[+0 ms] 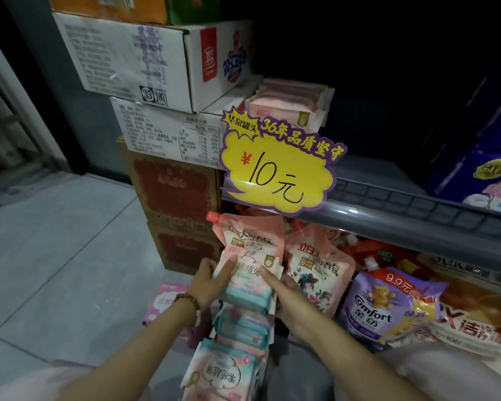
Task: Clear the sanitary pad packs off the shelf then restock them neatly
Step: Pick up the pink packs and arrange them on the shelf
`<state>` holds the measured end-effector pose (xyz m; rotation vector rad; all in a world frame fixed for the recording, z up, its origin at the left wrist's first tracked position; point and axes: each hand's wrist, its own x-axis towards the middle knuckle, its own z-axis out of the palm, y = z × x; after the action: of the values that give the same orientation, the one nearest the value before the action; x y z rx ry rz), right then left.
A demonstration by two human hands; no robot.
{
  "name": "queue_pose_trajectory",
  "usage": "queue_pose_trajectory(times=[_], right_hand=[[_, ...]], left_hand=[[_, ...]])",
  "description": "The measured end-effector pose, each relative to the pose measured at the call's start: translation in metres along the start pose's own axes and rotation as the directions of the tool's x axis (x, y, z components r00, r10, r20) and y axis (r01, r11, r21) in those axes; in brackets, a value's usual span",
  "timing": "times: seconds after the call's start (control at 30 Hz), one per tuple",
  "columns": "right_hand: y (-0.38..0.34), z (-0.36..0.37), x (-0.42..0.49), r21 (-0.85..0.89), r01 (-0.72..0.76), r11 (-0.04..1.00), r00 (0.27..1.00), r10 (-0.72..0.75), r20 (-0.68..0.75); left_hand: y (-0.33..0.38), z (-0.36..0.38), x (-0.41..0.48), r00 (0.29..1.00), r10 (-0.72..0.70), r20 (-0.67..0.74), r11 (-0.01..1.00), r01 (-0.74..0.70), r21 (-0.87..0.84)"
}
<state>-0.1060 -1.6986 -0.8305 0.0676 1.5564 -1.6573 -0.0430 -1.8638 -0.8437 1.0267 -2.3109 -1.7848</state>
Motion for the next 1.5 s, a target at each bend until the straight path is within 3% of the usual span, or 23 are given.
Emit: queue_pose_trajectory(times=[0.07, 0.2, 0.3, 0.4, 0.53, 0.63, 0.7, 0.8, 0.93, 1.13, 1.3, 1.5], right_hand=[[-0.020, 0.002, -0.024, -0.019, 0.088, 0.996, 0.996, -0.087, 0.026], [-0.066, -0.005, -0.074, -0.113, 0.294, 0.949, 0.953, -0.300, -0.037], [-0.106, -0.018, -0.109, -0.193, 0.444, 0.875, 0.894, -0.446, 0.038], [-0.146, -0.028, -0.137, -0.237, 0.537, 0.810, 0.842, -0.533, 0.085], [-0.198, -0.048, -0.151, -0.322, 0.634, 0.703, 0.744, -0.668, 0.007], [-0.233, -0.057, -0.149, -0.335, 0.706, 0.624, 0.662, -0.749, 0.002], [-0.254, -0.060, -0.143, -0.342, 0.738, 0.582, 0.614, -0.789, -0.017], [-0.278, -0.057, -0.128, -0.325, 0.766, 0.555, 0.585, -0.811, -0.005], [-0.290, -0.042, -0.097, -0.435, 0.738, 0.516, 0.596, -0.801, 0.062], [-0.280, -0.015, -0.045, -0.584, 0.681, 0.442, 0.620, -0.772, 0.139], [-0.258, -0.006, -0.020, -0.788, 0.491, 0.372, 0.720, -0.682, 0.128], [-0.257, -0.001, -0.030, -0.517, 0.394, 0.760, 0.869, -0.491, -0.061]], left_hand=[[0.020, -0.008, -0.021, 0.983, 0.170, -0.063, 0.985, -0.170, 0.009], [0.079, -0.017, -0.060, 0.871, 0.462, -0.164, 0.878, -0.475, -0.051], [0.128, -0.016, -0.076, 0.779, 0.612, -0.140, 0.772, -0.626, -0.109], [0.172, -0.020, -0.073, 0.656, 0.751, -0.077, 0.659, -0.752, 0.016], [0.225, -0.036, -0.042, 0.528, 0.845, -0.087, 0.531, -0.808, 0.257], [0.240, -0.041, -0.024, 0.572, 0.819, 0.037, 0.451, -0.683, 0.575], [0.233, -0.041, -0.024, 0.598, 0.792, 0.122, 0.375, -0.634, 0.676], [0.209, -0.046, -0.034, 0.539, 0.831, 0.138, 0.292, -0.633, 0.717], [0.179, -0.053, -0.040, 0.500, 0.852, 0.155, 0.265, -0.668, 0.695], [0.165, -0.052, -0.039, 0.499, 0.856, 0.137, 0.282, -0.672, 0.685], [0.166, -0.050, -0.039, 0.508, 0.852, 0.130, 0.283, -0.654, 0.701], [0.169, -0.051, -0.042, 0.542, 0.828, 0.140, 0.305, -0.647, 0.698]])
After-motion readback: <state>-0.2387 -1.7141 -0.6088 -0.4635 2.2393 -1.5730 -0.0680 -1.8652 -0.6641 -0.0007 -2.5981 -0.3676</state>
